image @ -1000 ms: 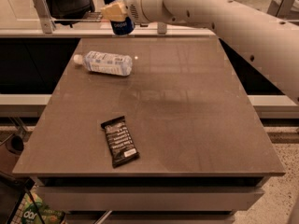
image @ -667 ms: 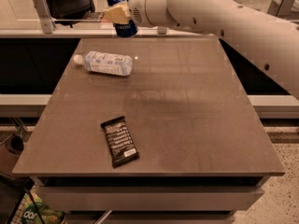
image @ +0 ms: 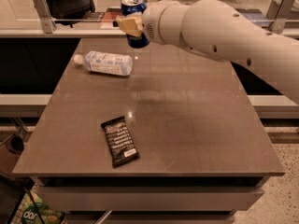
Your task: Move pepsi can near rxbar chocolate
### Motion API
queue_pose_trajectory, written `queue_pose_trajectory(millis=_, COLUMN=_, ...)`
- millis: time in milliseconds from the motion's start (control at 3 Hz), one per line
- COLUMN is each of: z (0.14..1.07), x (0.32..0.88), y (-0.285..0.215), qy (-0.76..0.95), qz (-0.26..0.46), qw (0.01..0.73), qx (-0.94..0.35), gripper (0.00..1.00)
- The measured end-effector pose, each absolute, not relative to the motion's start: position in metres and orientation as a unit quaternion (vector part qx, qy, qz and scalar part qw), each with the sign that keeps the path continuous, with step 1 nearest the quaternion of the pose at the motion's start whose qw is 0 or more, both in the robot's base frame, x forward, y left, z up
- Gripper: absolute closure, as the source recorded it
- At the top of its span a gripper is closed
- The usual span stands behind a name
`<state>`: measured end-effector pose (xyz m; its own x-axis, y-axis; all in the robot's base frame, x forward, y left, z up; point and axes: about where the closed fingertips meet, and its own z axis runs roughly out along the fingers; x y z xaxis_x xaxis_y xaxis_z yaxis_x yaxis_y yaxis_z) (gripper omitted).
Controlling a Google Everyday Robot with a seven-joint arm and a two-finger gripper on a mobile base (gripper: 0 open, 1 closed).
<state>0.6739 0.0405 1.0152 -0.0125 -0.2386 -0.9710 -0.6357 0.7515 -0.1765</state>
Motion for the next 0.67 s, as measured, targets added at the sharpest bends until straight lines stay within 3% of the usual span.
queue_pose_trajectory(millis=667, z=1.001, x=0.628, y=0.012, qy=0.708, qz=0.136, qw=0.638, qx=-0.27, gripper=1.0)
